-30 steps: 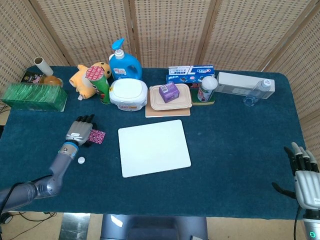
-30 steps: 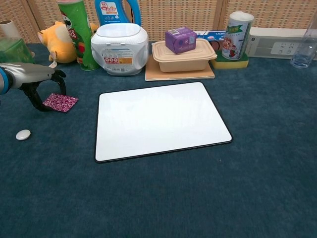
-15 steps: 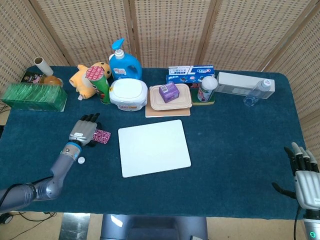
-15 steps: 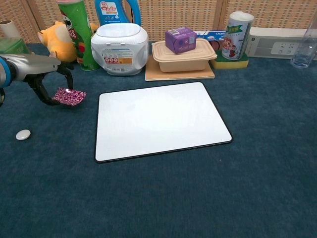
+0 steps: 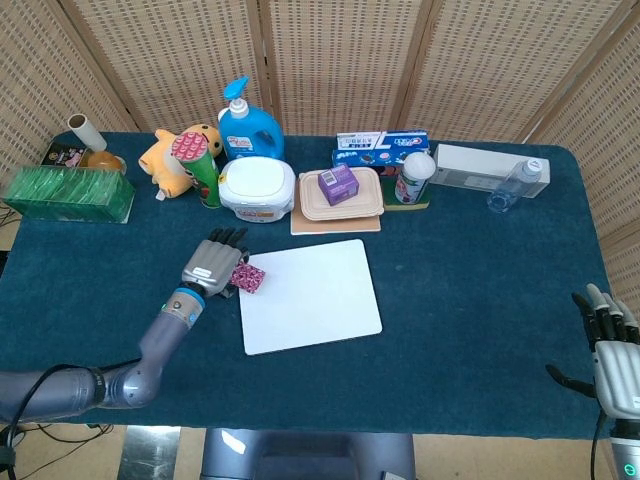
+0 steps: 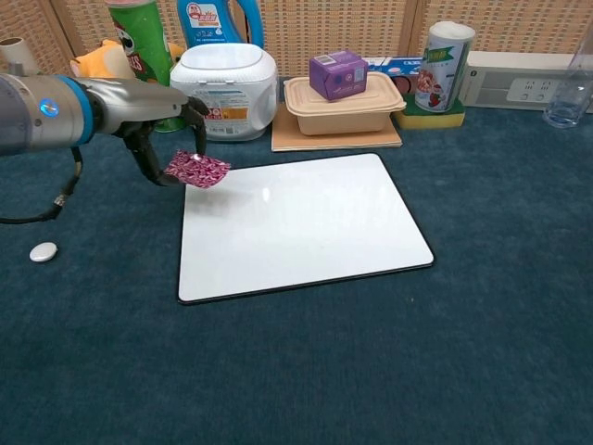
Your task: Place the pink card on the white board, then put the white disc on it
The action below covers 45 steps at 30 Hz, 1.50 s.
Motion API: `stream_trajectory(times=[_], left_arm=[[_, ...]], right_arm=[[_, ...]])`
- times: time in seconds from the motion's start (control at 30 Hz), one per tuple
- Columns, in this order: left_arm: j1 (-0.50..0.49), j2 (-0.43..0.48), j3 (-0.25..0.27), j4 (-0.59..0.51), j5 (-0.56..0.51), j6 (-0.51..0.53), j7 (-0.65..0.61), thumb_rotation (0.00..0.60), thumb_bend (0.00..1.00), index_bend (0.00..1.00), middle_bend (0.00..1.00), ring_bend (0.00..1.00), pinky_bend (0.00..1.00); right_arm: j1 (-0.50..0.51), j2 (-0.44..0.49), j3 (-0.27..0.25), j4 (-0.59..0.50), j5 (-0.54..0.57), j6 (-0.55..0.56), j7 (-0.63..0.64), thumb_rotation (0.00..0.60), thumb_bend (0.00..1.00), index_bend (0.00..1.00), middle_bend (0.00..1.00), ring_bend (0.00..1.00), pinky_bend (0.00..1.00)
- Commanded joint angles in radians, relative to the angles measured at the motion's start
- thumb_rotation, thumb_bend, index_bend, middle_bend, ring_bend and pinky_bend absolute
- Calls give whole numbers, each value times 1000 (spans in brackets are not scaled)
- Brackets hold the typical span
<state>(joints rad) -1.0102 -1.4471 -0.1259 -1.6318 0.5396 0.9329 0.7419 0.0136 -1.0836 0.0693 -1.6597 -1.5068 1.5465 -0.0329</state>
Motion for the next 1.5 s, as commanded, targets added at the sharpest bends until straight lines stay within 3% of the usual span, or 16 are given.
stream_trajectory(times=[0.03, 0.2, 0.4, 0.43, 0.57, 0.7, 0.93, 1.2, 1.23, 1.5], left_arm=[[-80, -78, -29, 8, -106, 29, 80, 600, 273, 567, 0, 0, 60], [-151, -170, -39, 55, -194, 45, 151, 600, 271, 567, 0, 0, 60], [-188, -252, -51, 124, -209, 51, 162, 600, 257, 540, 0, 0, 60], [-190, -258, -54, 132, -209, 49, 158, 600, 241, 495, 0, 0, 60], [-195, -271, -64, 149, -204, 23, 136, 600, 141, 154, 0, 0, 60], [-192, -266, -65, 140, -190, 18, 119, 600, 119, 5, 0, 0, 60], [-150, -169, -47, 33, -130, 52, 79, 600, 117, 0, 0, 0, 60], [-37, -8, 56, -97, 0, 97, 7, 600, 118, 0, 0, 0, 60], [4, 27, 89, -104, 30, 106, -28, 600, 119, 1, 0, 0, 60], [180, 98, 204, -55, 288, 135, -224, 600, 121, 145, 0, 0, 60]], right_arm=[[0, 6, 0, -2, 1, -3, 10, 563, 0, 44, 0, 0, 0], [4, 16, 1, -1, 4, -12, 35, 564, 0, 44, 0, 0, 0], [6, 27, 3, -7, 14, -22, 53, 564, 1, 44, 0, 0, 0], [6, 28, 3, -7, 13, -22, 55, 562, 1, 44, 0, 0, 0], [4, 33, 1, -9, 8, -19, 64, 563, 0, 44, 0, 0, 0], [3, 36, 0, -9, 4, -16, 71, 561, 1, 44, 0, 0, 0], [2, 37, -1, -9, 0, -12, 71, 562, 1, 44, 0, 0, 0], [2, 29, -3, -11, -1, -11, 55, 564, 1, 44, 0, 0, 0], [1, 27, -6, -12, -4, -11, 50, 565, 1, 44, 0, 0, 0], [3, 18, -10, -12, -7, -15, 32, 565, 1, 44, 0, 0, 0]])
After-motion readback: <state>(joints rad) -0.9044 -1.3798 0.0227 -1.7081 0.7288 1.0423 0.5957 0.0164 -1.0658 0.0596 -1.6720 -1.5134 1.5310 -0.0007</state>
